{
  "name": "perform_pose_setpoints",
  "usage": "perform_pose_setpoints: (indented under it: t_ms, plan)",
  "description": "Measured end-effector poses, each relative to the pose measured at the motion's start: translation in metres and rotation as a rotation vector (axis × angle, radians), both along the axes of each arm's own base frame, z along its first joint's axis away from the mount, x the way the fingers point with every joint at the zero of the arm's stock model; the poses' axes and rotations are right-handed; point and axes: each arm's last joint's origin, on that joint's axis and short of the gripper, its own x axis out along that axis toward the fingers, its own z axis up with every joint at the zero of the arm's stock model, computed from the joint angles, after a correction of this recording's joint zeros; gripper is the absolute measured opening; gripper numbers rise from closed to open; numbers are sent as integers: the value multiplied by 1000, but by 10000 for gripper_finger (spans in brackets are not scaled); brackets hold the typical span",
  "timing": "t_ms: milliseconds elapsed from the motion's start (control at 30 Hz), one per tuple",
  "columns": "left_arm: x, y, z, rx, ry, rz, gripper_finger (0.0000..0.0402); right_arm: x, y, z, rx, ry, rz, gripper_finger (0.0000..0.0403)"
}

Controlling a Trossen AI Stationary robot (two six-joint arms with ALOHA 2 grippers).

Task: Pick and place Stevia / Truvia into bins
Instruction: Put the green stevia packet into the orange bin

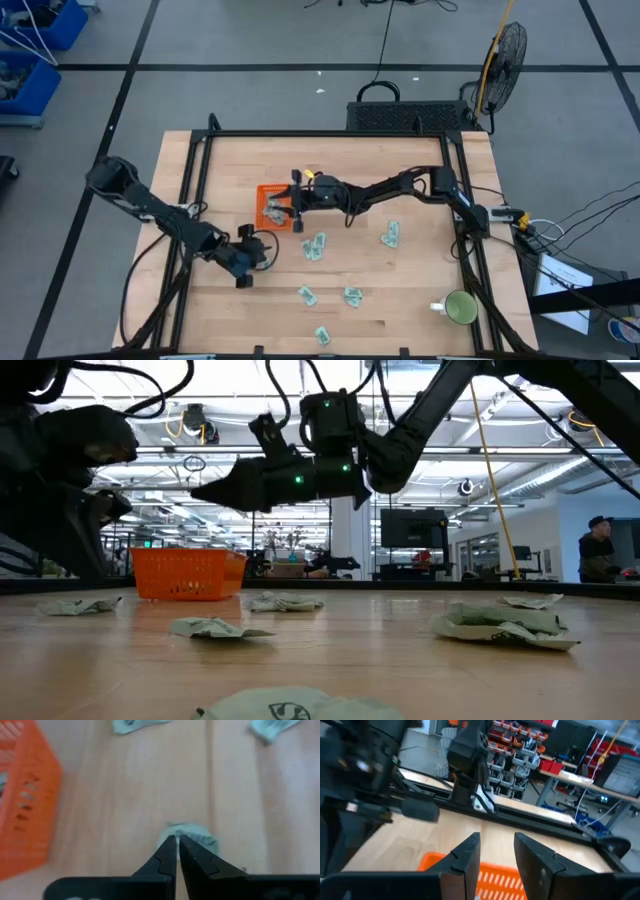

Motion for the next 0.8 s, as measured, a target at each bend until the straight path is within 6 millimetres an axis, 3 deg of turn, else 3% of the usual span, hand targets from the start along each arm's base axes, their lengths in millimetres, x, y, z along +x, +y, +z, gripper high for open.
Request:
perform_pose_setpoints:
  t_ms: [433,600,800]
  plan:
    - [4,-6,-1,-35,-17,-43,180,-11,24,25,-4,183,50,114]
    - [5,-12,-21,11,53,-65,197,-11,27,25,-9,190,55,114]
    - [5,-16,-31,86,77,-76,187,-11,27,24,-8,199,54,114]
